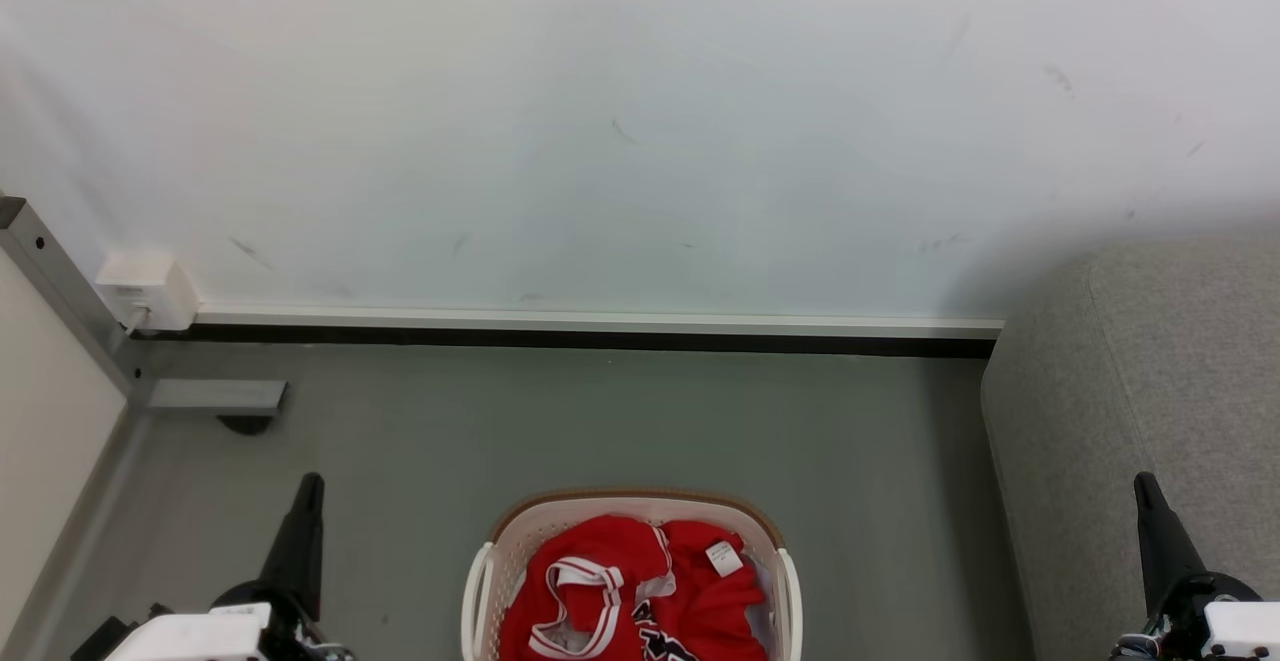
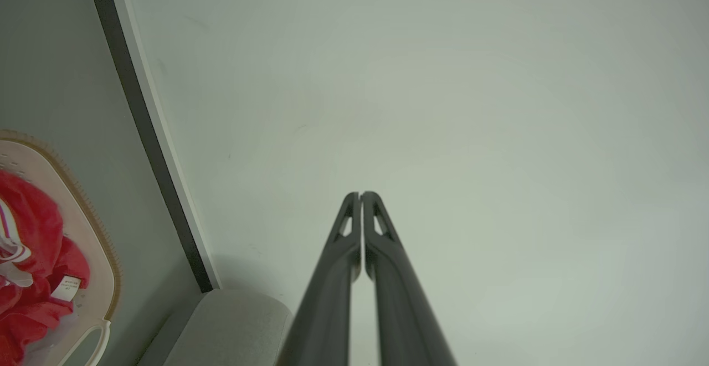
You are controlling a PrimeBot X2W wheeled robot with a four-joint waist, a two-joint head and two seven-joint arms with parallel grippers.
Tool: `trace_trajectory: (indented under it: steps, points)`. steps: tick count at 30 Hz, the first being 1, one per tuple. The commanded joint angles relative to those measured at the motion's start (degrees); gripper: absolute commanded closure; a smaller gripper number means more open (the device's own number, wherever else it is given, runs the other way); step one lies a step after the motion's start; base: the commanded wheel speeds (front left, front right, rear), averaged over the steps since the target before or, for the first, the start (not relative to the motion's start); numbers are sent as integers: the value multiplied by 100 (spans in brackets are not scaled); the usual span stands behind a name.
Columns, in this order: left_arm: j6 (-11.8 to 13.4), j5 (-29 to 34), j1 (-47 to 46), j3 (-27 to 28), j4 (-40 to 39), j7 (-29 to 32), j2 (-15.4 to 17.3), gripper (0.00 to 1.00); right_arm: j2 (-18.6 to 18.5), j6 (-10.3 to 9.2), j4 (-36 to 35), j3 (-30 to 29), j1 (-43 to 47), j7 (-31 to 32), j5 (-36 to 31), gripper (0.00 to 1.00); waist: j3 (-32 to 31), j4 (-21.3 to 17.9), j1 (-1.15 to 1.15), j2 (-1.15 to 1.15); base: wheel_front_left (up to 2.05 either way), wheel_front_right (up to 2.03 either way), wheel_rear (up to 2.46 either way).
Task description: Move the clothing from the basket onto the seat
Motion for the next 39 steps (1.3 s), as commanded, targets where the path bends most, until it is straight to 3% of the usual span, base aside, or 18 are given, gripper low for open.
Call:
trace_trajectory:
  steps: [1,39]
  points:
    - [-31,-81,-41,12,-16,19,13,100,-40,-14,-19,-18,-77,12,11,100,0,0,0,0,0,0,0]
    - [-30,-81,-41,12,-16,19,13,100,-40,-14,-19,-19,-77,12,11,100,0,0,0,0,0,0,0]
